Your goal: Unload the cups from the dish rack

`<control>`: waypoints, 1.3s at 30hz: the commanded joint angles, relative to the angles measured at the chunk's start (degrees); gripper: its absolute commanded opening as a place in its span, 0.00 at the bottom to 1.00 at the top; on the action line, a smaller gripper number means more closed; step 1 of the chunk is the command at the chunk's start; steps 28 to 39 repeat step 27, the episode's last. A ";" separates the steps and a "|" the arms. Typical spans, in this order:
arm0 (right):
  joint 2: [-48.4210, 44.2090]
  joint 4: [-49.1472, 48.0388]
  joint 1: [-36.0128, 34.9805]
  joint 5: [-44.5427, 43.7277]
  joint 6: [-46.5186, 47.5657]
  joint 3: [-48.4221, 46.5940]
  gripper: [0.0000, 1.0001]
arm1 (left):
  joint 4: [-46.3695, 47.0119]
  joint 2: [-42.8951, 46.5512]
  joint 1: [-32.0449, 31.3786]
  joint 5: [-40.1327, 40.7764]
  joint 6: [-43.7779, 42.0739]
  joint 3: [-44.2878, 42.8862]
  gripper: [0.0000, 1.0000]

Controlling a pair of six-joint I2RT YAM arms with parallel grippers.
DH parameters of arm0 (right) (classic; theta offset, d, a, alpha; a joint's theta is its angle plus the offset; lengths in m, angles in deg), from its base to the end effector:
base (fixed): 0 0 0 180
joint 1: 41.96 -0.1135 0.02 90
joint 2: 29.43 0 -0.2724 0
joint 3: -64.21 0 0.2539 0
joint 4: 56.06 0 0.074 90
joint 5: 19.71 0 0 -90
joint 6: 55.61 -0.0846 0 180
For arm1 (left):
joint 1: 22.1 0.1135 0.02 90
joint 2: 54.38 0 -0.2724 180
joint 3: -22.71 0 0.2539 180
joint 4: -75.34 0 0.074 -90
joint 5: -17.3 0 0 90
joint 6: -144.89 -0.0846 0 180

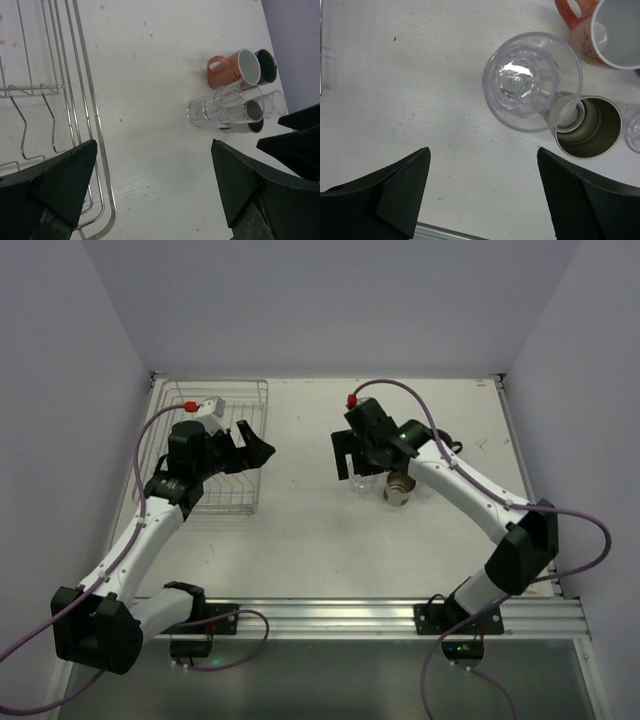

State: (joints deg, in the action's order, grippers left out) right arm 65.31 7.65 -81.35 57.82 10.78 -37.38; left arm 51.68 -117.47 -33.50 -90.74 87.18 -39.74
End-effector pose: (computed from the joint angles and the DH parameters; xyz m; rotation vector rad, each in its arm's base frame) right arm 0.3054 0.2272 0.2841 -0.2663 2.5214 0.1579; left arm 0.2804 -0.0833 0.2900 -0.1653 2.0572 -0.7958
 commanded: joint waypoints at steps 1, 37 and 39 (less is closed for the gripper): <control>-9.65 -3.19 -0.77 -3.43 -2.48 5.64 0.90 | -2.38 2.44 -2.31 3.97 -3.72 0.61 1.00; -47.52 -22.79 -3.32 0.25 -9.43 50.12 0.99 | -0.38 2.35 -24.81 17.16 2.15 7.55 1.00; -47.52 -22.79 -3.32 0.25 -9.43 50.12 0.99 | -0.38 2.35 -24.81 17.16 2.15 7.55 1.00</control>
